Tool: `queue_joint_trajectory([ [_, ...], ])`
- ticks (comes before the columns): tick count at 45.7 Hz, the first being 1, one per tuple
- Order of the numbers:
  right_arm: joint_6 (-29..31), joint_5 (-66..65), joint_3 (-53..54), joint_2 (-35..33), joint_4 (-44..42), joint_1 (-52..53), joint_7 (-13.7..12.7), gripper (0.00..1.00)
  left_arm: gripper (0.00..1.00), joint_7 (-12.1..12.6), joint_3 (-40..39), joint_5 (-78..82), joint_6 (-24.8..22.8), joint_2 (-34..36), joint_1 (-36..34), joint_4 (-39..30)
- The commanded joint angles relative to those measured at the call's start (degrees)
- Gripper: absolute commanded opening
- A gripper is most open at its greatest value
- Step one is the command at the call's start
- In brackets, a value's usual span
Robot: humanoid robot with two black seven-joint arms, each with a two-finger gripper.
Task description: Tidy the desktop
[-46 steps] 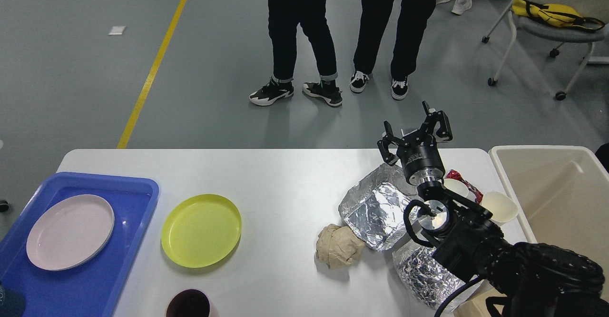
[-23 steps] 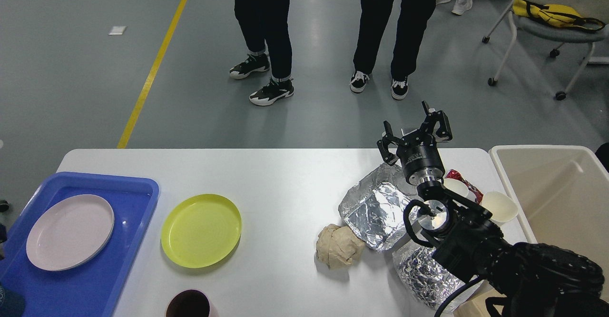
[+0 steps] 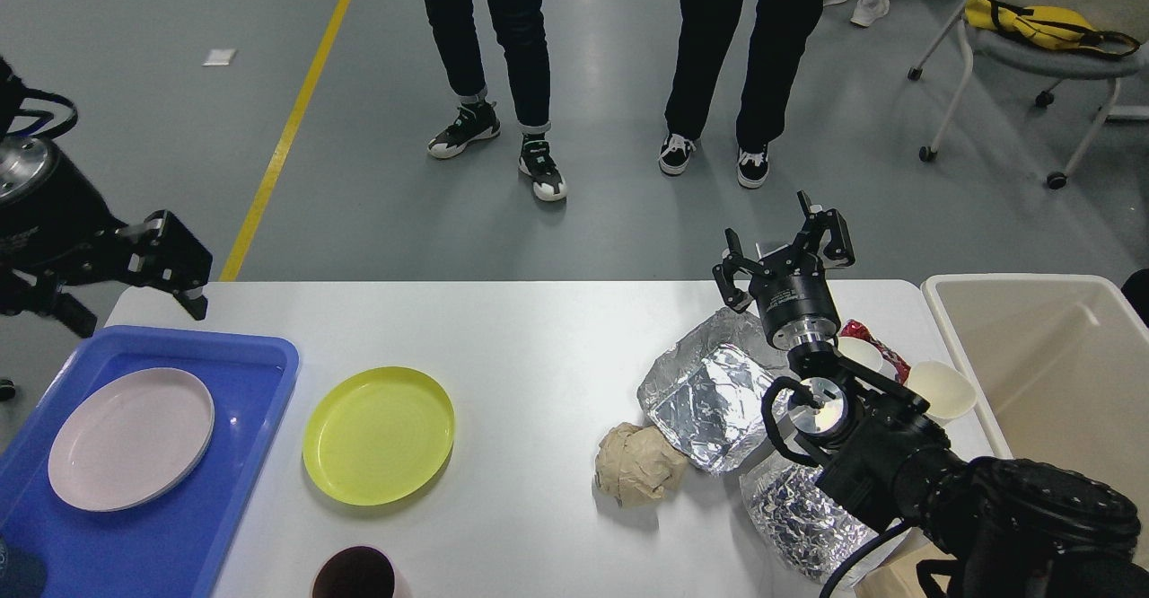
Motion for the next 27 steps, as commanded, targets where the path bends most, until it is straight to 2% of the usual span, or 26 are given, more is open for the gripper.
queue_joint_trajectory([
  [1,0.0,0.1,0.0,0.0,0.0,0.0,0.0,1.00,0.95,0.0,-2.1,0.0,0.0,-4.5,-0.7,-0.1],
  [10,0.0,0.0,0.0,0.0,-0.1,0.0,0.0,1.00,0.93,0.1,-7.2,-1.1,0.0,-9.2,6.8,-0.9],
  [19,0.0,0.0,-0.1,0.0,0.0,0.0,0.0,1.00,0.88,0.7,-8.8,-1.4,0.0,-15.1,14.5,-6.6],
  [22,0.1,0.1,0.0,0.0,0.0,0.0,0.0,1.00,0.88,2.5,-8.8,-1.5,0.0,-15.9,17.9,-7.3],
  [27,0.1,0.1,0.0,0.0,0.0,0.0,0.0,1.00,0.88,6.9,-8.9,-2.9,8.1,-16.5,23.9,-8.6],
])
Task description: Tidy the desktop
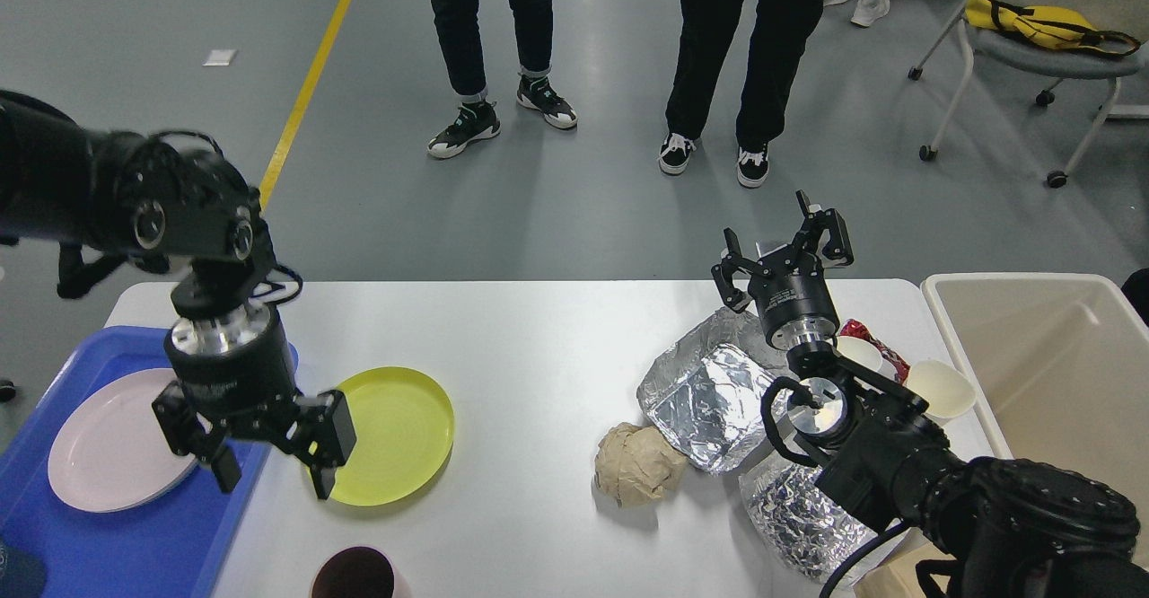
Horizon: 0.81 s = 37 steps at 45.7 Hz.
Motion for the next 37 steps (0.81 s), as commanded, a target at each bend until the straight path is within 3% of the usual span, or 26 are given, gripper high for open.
queue_joint_trajectory([
  [1,0.0,0.0,0.0,-0.1,0.0,0.0,0.0,1.00,0.88,5.5,-0.1,-2.0,8.6,-1.1,7.1,-1.6],
  [7,0.0,0.0,0.0,-0.1,0.0,0.0,0.0,1.00,0.88,12.2,-0.4,-5.5,20.5,-3.2,13.0,-4.0],
  [11,0.0,0.0,0.0,-0.1,0.0,0.0,0.0,1.00,0.88,14.0,-0.6,-6.3,24.8,-3.8,14.1,-5.4],
  [25,-0.1,0.0,0.0,-0.1,0.0,0.0,0.0,1.00,0.89,14.1,-2.8,-6.4,25.0,-3.7,14.1,-5.5],
  [37,-0.1,0.0,0.0,-0.1,0.0,0.0,0.0,1.00,0.90,14.1,-2.7,-6.4,22.4,-3.0,12.8,-5.7],
])
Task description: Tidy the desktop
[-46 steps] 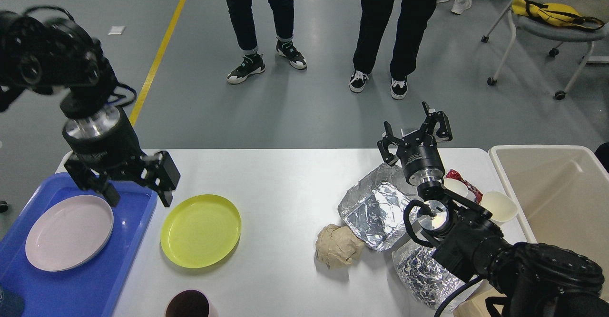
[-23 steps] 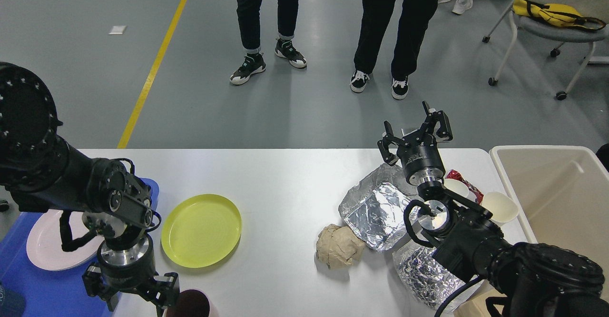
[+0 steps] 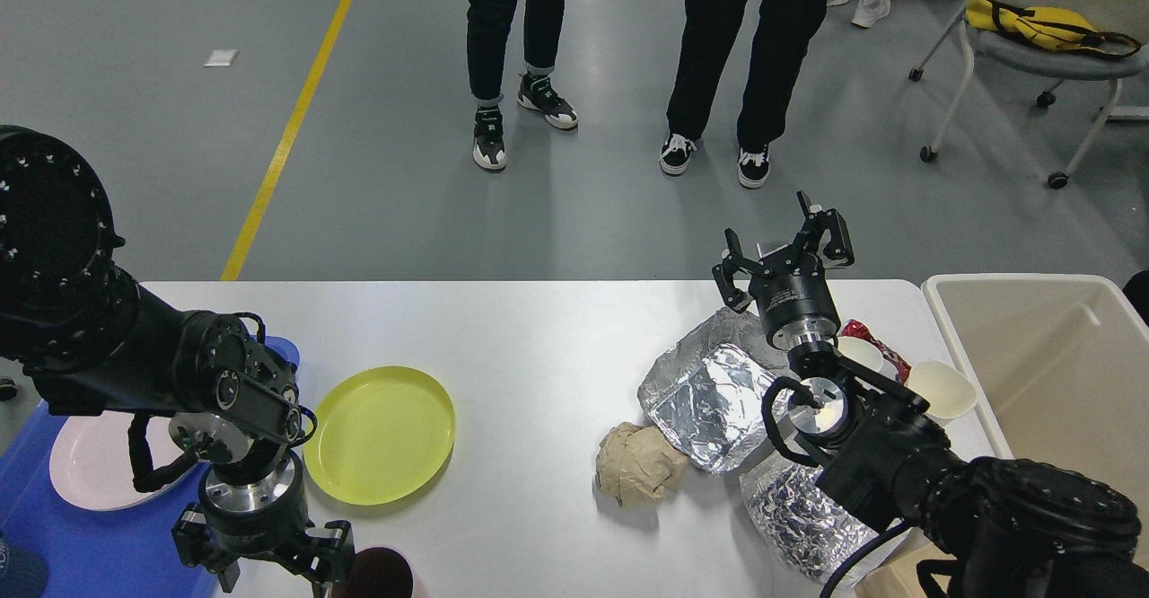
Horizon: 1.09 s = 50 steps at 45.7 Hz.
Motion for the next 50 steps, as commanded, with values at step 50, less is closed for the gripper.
queue_joint_trajectory([
  [50,0.0,0.0,0.0,0.0,0.1,0.0,0.0,1.00,0.90,0.2,-6.1,-0.1,9.6,-1.1,5.6,0.7],
])
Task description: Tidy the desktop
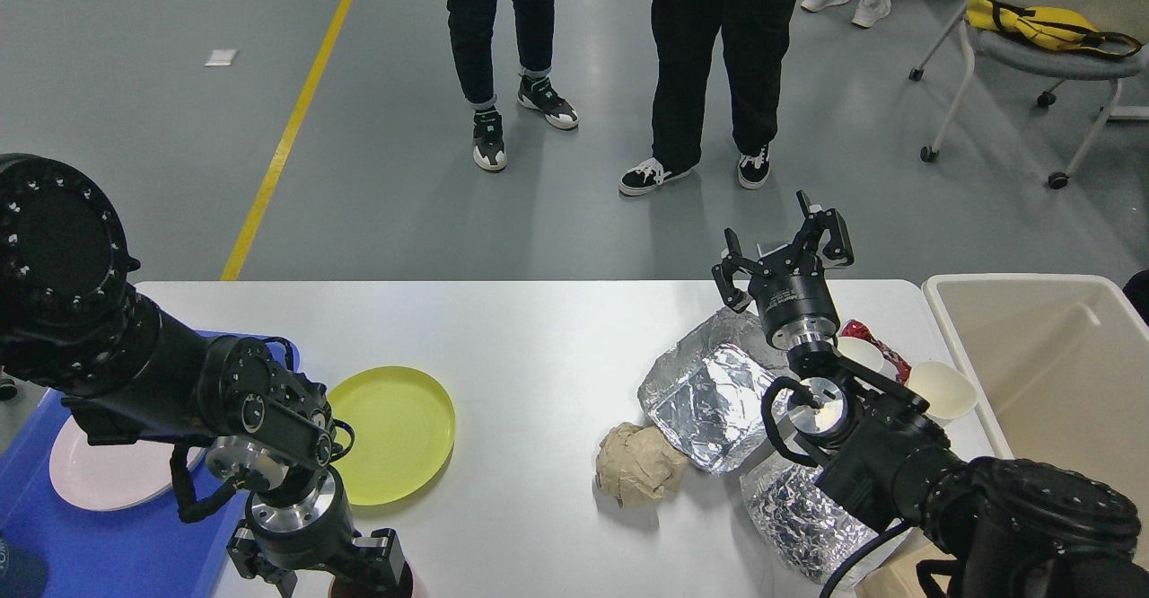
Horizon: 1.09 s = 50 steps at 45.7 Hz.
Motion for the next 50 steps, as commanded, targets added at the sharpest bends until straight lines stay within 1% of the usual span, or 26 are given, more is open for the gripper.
queue_joint_trajectory([
  [1,0.0,0.0,0.0,0.0,0.0,0.0,0.0,1.00,0.90,-0.1,-0.1,0.0,3.1,-0.9,1.1,0.0],
  [21,0.0,-0.1,0.0,0.0,0.0,0.0,0.0,1.00,0.90,0.0,-0.5,0.0,4.4,-2.7,3.5,0.1],
  [30,0.0,0.0,0.0,0.0,0.0,0.0,0.0,1.00,0.90,1.5,-0.3,0.1,5.4,-2.9,4.3,0.1],
  [36,0.1,0.0,0.0,0.0,0.0,0.0,0.0,1.00,0.89,1.6,-0.1,0.2,7.0,-3.0,4.7,0.1],
  [38,0.0,0.0,0.0,0.0,0.0,0.0,0.0,1.00,0.88,1.6,0.1,0.2,7.0,-3.0,4.7,0.1],
  [43,0.0,-0.1,0.0,0.0,0.0,0.0,0.0,1.00,0.85,2.8,0.1,0.2,7.3,-3.0,4.8,0.1],
  [46,0.1,0.0,0.0,0.0,0.0,0.0,0.0,1.00,0.79,3.3,0.1,0.2,7.5,-3.0,5.0,0.1],
  [50,0.0,-0.1,0.0,0.0,0.0,0.0,0.0,1.00,0.70,3.3,0.1,0.2,8.4,-3.0,5.2,0.1],
])
